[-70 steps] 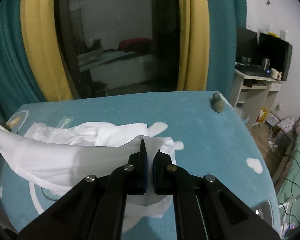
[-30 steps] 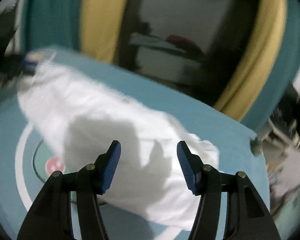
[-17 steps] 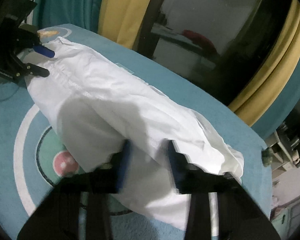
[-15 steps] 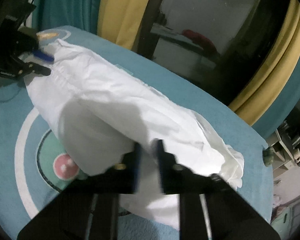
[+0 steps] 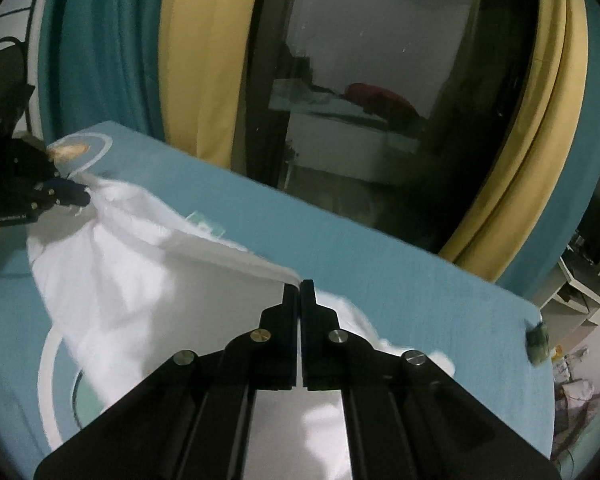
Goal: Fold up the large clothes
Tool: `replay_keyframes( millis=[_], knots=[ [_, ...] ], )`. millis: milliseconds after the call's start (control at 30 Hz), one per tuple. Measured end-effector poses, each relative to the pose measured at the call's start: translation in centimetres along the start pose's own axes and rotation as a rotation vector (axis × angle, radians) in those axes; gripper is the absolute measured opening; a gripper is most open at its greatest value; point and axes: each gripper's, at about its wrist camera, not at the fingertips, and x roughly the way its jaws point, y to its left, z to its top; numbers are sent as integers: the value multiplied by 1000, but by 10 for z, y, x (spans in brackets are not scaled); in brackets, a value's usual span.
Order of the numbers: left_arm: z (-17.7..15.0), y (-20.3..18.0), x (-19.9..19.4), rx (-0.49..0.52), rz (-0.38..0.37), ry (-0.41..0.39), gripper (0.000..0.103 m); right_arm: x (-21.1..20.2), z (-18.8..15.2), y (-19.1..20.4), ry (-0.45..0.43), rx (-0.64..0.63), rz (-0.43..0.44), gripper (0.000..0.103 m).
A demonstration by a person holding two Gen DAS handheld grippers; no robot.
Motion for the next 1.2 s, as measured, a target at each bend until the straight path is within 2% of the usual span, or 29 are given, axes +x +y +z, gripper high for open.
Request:
replay_keyframes(
  millis=[133,267,367,433,500,533,567,633,667,733,800,867,967,1033,1133,1200],
  knots=[
    [27,20,25,-27,5,3,3,25,12,-14,20,-4,8,0],
    [52,43,62,-77,10,18,3,55,17,-36,48,52,24,0],
    [60,56,95,-114,-17,73,4,86,18,-49,86,90,-2,0],
    [60,62,117,-138,8,122,5,106,18,-54,121,100,-29,0],
    [57,71,127,-184,12,162,19,127,16,-58,180,108,-77,1],
    [56,81,128,-237,10,166,43,134,15,-61,200,119,-94,2],
    [54,90,126,-274,11,164,64,138,15,-65,211,129,-120,3],
    [52,103,115,-308,34,148,66,138,14,-75,208,155,-164,8],
    [51,112,103,-323,71,129,66,136,14,-79,207,167,-181,14],
    [49,121,84,-330,94,102,66,122,14,-87,188,196,-206,27],
    [42,130,62,-331,125,82,66,97,11,-94,149,215,-215,50],
    [30,133,38,-340,161,67,66,73,6,-101,115,223,-229,61],
    [4,127,7,-390,159,57,66,34,-12,-107,99,262,-238,65],
    [-20,121,-11,-430,155,51,66,13,-33,-113,107,337,-232,67],
    [-51,106,-26,-458,127,56,66,-7,-71,-116,152,426,-181,68],
    [-76,92,-31,-472,126,95,66,-17,-102,-113,187,491,-127,68]
  ],
)
